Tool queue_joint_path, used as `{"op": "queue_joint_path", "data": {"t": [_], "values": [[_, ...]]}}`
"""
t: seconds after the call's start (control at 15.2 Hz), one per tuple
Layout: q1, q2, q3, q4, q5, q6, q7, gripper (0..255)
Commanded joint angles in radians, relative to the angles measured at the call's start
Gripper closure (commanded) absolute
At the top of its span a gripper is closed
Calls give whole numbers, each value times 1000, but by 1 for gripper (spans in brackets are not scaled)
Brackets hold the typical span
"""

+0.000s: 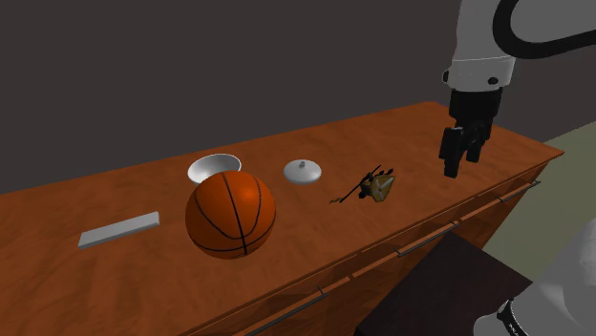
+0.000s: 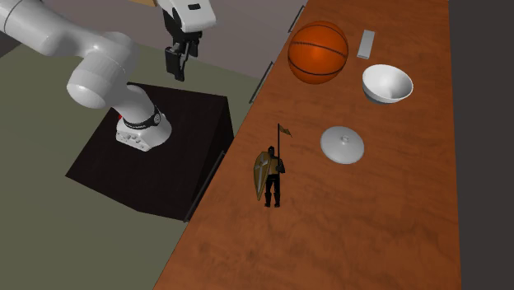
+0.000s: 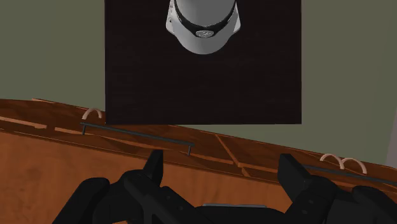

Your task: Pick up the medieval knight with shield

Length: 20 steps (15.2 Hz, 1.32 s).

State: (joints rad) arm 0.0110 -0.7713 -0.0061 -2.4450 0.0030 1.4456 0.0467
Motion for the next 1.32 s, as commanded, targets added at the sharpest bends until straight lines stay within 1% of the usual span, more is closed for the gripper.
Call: {"op": "queue_joint_path", "data": {"t": [0.0, 0.26, 0.59, 0.92, 1.25], "values": [[0, 0, 0, 0, 0, 0, 0, 0], [8, 132, -10, -3, 8, 132, -22, 0], [19, 314, -20, 27, 23, 283, -53, 0], [30, 509, -26, 92, 45, 409, -87, 0], [40, 708, -27, 192, 72, 504, -124, 0]]}}
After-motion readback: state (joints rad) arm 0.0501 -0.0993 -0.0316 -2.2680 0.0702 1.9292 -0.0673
